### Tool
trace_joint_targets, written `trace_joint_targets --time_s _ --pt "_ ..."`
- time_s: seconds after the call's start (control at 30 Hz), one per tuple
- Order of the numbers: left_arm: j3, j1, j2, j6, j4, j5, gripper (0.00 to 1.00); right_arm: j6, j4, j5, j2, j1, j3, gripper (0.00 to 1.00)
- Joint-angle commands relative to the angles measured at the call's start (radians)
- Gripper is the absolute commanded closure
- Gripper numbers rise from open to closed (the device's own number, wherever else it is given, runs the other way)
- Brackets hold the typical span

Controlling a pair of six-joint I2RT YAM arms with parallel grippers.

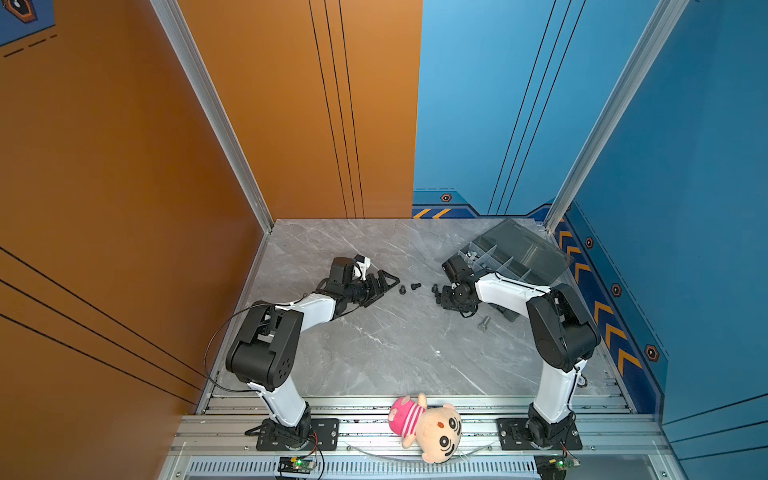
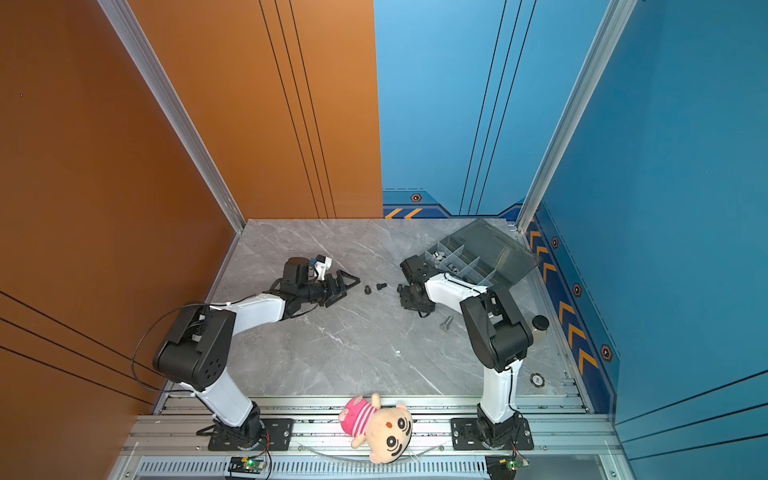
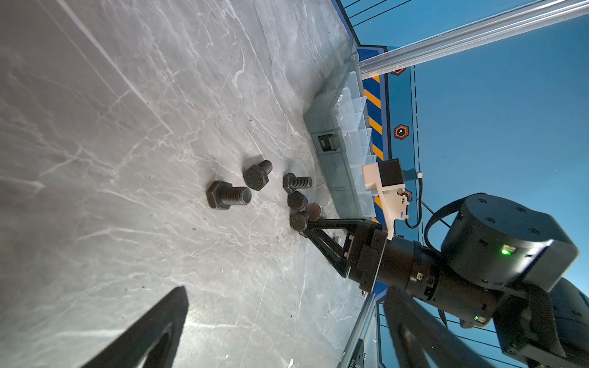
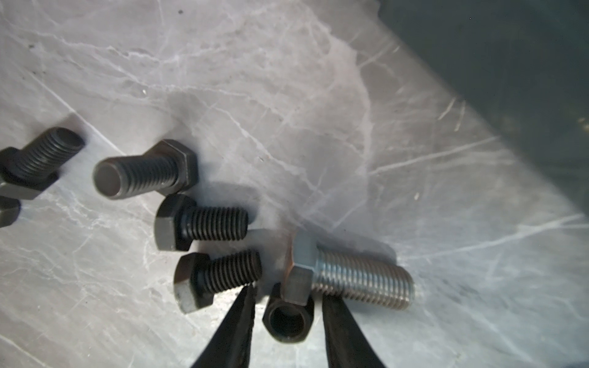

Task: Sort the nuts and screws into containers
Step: 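Lower the right gripper onto a black hex nut beside a silver bolt and close, then lift the black hex nut with the right gripper over the organizer box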

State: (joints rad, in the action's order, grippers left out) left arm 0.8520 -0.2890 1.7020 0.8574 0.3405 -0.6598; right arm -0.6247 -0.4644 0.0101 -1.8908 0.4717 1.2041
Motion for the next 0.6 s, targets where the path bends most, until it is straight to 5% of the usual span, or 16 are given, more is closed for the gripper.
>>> trace_joint_targets --time_s 0.0,0.3,0.57 --pt "-0.002 0.008 0.005 -0.017 -0.002 -0.016 0.02 0.017 -0.060 0.026 -0.025 0.007 0.001 0.65" --pt "-0.008 0.009 0.003 -0.014 0.006 -0.016 0.02 0.023 -0.061 0.014 0.017 0.007 -0.023 0.89" --pt "-0.011 0.009 -0.001 -0.011 0.009 -0.017 0.02 0.074 -0.055 -0.041 0.145 -0.025 -0.035 0.94"
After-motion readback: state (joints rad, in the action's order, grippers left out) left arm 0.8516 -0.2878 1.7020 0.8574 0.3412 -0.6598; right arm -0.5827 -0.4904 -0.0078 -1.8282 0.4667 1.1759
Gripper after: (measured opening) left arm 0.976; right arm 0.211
